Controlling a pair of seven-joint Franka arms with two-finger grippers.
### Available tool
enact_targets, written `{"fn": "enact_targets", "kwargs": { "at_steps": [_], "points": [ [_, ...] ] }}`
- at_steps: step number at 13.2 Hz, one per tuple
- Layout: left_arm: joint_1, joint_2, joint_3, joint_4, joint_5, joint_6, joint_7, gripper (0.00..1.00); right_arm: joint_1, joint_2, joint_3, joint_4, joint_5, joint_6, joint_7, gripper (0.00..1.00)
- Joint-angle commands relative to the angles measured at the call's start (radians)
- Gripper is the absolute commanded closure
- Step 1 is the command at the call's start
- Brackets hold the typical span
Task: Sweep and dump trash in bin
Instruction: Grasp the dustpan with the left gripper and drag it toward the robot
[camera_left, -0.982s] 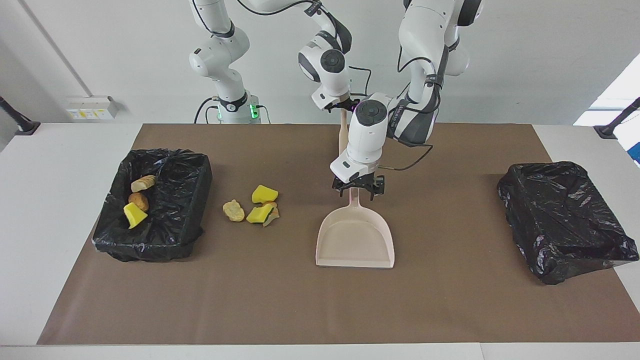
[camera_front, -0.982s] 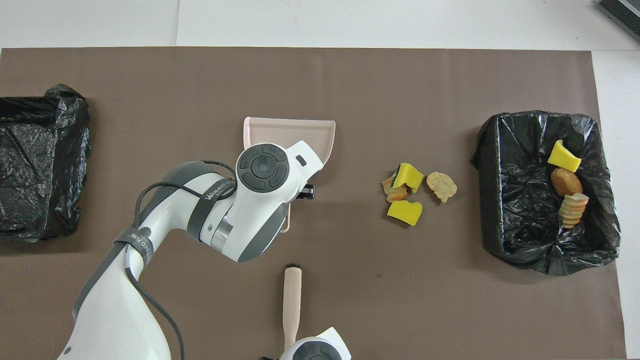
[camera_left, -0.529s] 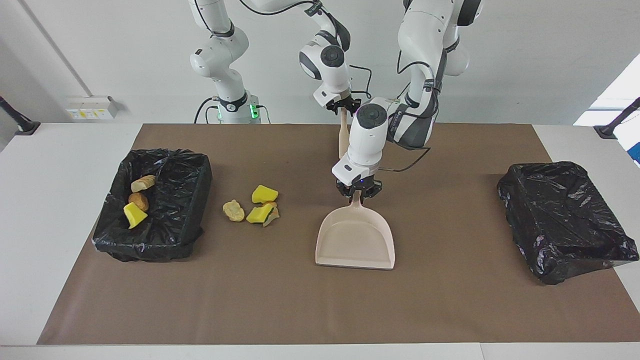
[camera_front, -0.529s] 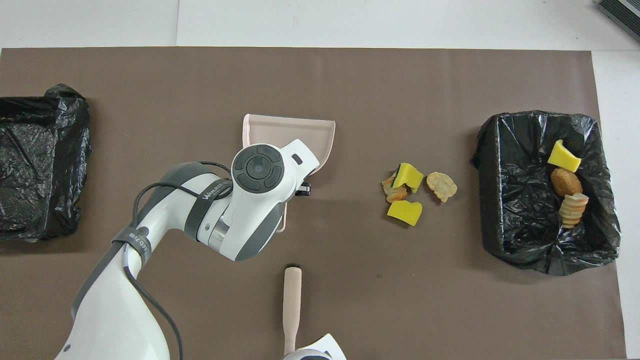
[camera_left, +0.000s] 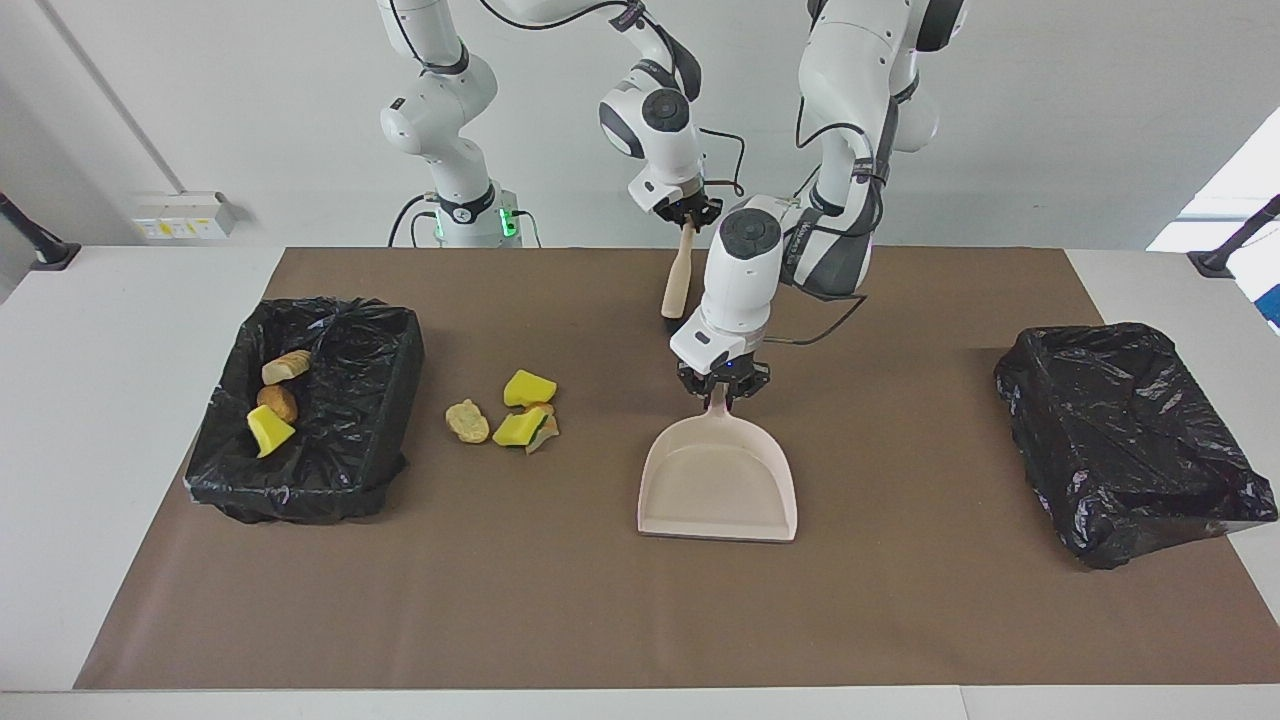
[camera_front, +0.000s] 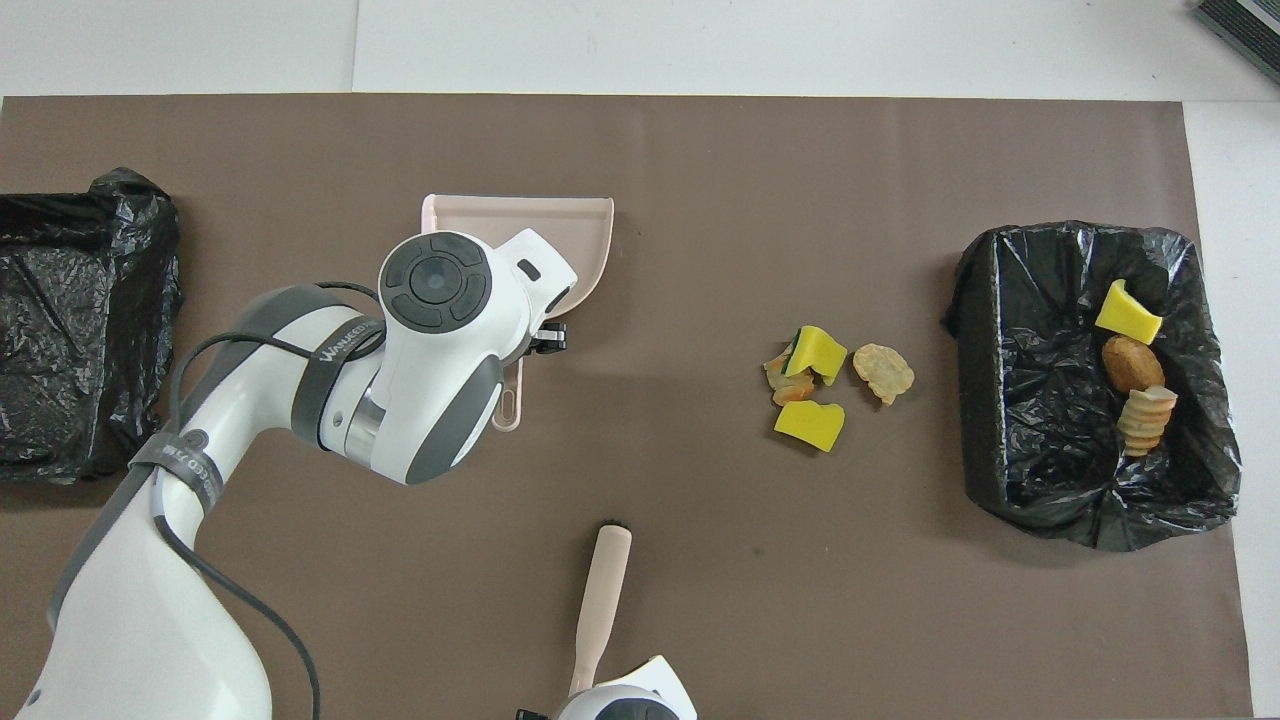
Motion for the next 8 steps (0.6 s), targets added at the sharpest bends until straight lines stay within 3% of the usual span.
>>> {"fn": "enact_targets", "kwargs": {
  "at_steps": [1, 3, 8],
  "points": [
    [0.033, -0.042, -0.001, 0.003, 0.042, -0.102, 0.193, 1.00, -0.128, -0.058, -0.001, 0.053, -0.104, -0.145, -0.002, 1.00],
    [0.081, -0.051, -0.003, 0.002, 0.040, -0.122, 0.368, 1.00, -0.232, -0.050, -0.003, 0.170, -0.184, -0.346, -0.030, 1.00],
    [0.168, -0.046, -0.003, 0.017, 0.051, -0.137, 0.839, 1.00, -0.465, 0.027, 0.000, 0.311, -0.524, -0.600, -0.345, 1.00]
  ]
}}
